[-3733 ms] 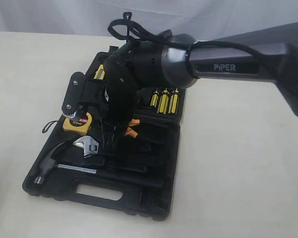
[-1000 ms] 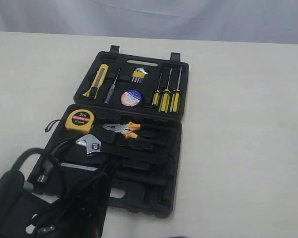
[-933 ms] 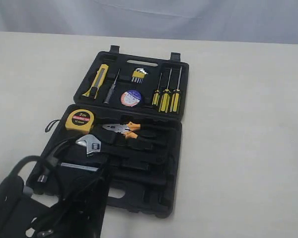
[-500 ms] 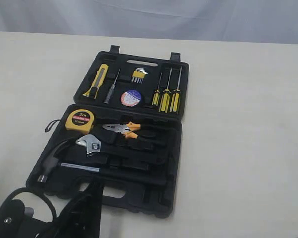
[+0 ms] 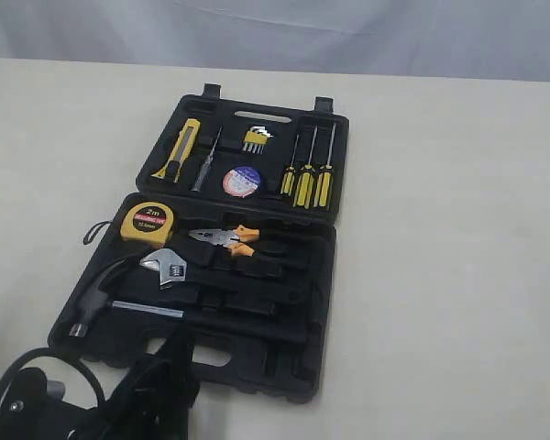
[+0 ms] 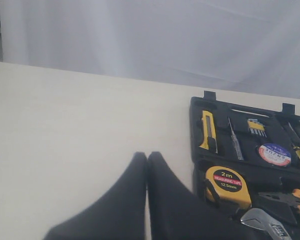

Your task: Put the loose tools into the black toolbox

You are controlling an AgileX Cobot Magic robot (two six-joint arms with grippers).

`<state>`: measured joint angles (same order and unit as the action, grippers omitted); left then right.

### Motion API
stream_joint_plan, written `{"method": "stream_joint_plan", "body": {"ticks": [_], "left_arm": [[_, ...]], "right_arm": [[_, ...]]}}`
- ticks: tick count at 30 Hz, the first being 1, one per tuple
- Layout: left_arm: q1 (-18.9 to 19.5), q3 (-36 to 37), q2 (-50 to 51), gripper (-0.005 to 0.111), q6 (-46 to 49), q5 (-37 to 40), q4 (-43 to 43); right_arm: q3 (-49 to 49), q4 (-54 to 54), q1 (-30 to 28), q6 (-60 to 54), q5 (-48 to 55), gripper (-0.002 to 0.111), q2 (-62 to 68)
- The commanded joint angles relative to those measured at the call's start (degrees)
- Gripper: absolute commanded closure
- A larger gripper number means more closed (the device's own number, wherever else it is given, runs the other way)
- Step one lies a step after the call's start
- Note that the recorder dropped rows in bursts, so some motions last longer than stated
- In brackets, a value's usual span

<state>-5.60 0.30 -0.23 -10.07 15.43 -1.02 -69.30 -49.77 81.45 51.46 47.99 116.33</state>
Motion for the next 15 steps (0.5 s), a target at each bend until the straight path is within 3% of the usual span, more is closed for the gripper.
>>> {"method": "stream_joint_plan", "body": {"ticks": [1,15], "left_arm": [[-0.33,-0.3,0.23,0.107,0.02,0.06,-0.27],[-0.33,-0.3,0.23,0.107,0.02,0.06,-0.27]], "right_arm": [[0.05,-4.93,-0.08,0.38,2.3,0.051,0.63],[0.05,-11.13,-0.62,1.71,4.92,0.051,3.88]]}}
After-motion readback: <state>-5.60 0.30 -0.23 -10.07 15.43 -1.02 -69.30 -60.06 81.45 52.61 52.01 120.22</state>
